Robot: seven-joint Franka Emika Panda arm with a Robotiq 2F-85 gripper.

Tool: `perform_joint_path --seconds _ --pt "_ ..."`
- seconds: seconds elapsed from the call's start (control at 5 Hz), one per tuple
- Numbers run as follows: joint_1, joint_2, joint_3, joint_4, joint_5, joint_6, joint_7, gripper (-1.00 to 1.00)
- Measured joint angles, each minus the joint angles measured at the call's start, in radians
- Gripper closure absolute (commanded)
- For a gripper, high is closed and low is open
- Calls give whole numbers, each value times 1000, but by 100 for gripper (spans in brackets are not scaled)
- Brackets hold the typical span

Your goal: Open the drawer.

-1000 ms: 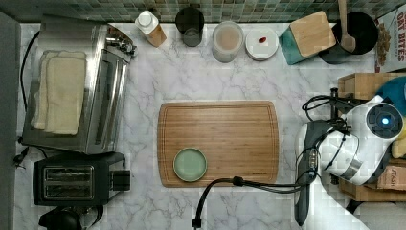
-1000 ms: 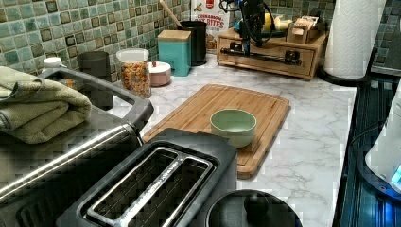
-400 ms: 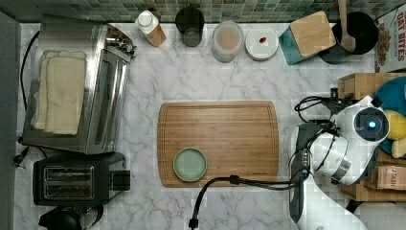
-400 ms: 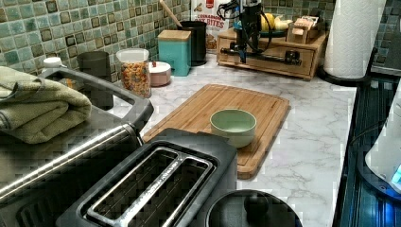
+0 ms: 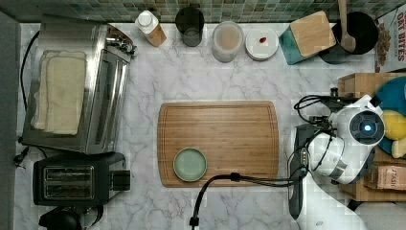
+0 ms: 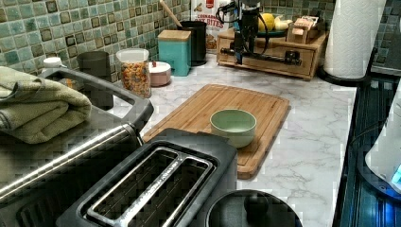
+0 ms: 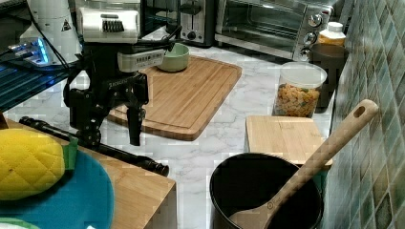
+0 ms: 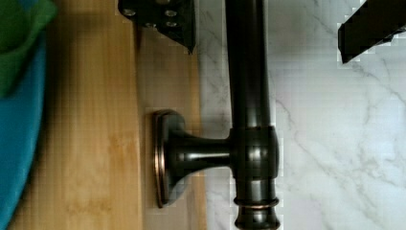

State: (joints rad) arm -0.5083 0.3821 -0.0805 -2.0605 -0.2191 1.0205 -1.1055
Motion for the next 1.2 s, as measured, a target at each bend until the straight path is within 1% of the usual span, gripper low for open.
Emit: perform_joint_path --seconds 0.4,0.6,0.8,1.0,1.2 --pt "46 2 -50 -61 -1 -15 5 -100" --pt "47 3 -54 -78 -15 41 5 -100" --pt "47 -10 -56 -100 -15 47 5 -100" --pt "53 -31 -54 -107 0 -1 5 -100" --pt "73 -73 -38 -146 44 -20 7 -100"
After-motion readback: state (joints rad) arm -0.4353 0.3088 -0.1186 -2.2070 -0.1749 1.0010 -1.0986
